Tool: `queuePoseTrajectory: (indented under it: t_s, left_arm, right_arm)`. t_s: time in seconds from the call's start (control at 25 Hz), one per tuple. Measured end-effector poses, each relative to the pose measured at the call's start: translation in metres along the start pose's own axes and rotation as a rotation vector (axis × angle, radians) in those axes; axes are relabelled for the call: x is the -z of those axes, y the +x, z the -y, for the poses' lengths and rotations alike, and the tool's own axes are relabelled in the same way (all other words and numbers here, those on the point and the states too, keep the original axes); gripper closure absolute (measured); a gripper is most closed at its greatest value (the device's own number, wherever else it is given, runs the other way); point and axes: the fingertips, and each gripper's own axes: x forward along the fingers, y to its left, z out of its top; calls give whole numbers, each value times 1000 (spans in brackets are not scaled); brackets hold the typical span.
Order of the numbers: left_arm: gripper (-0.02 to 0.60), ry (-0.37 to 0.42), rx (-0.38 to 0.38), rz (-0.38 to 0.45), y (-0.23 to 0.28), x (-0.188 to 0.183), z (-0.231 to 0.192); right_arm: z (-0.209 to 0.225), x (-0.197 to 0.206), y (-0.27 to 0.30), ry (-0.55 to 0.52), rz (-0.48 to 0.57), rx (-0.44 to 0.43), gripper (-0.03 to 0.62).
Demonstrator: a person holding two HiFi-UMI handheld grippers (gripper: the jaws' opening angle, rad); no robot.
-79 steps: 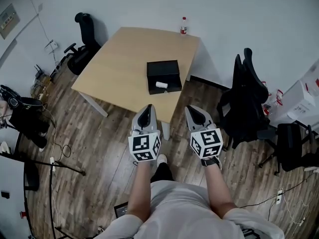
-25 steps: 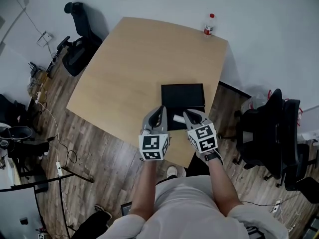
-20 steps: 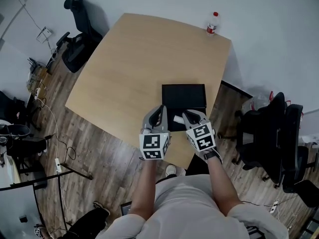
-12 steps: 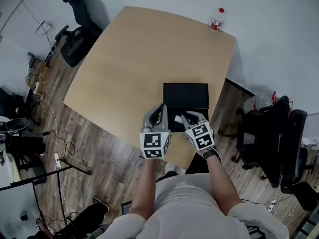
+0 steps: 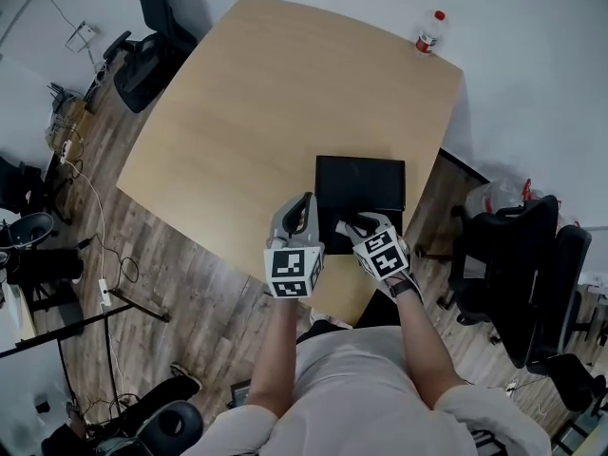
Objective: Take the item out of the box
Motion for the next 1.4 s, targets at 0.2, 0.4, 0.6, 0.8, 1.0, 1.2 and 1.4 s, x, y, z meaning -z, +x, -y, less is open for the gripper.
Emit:
queuePoseTrajectory:
  t_s: [0.2, 0.4, 0.6, 0.8, 1.0, 1.2, 1.4]
  left_arm:
    - [572, -22, -11, -5, 6, 4, -7]
    - [572, -34, -28, -12, 11, 7, -16]
    - [572, -33, -29, -27, 13, 7, -19]
    - [572, -23, -33, -41, 11, 9, -22]
    - [572, -33, -32, -53, 12, 11, -19]
    - [572, -2, -39, -55, 9, 5, -19]
    - [572, 21, -40, -60, 4, 5, -15]
  right_arm:
    - [-4, 22, 19, -26, -94, -43, 461]
    - [-5, 37, 35, -54, -156, -71, 430]
    - [-9, 44, 46, -146, -218, -100, 392]
    - [-15, 46, 58, -177, -238, -105, 388]
    - [-12, 51, 63, -172, -235, -99, 382]
    - [-9, 54, 62, -174, -230, -65, 404]
    - [-5, 52, 59, -165, -218, -45, 450]
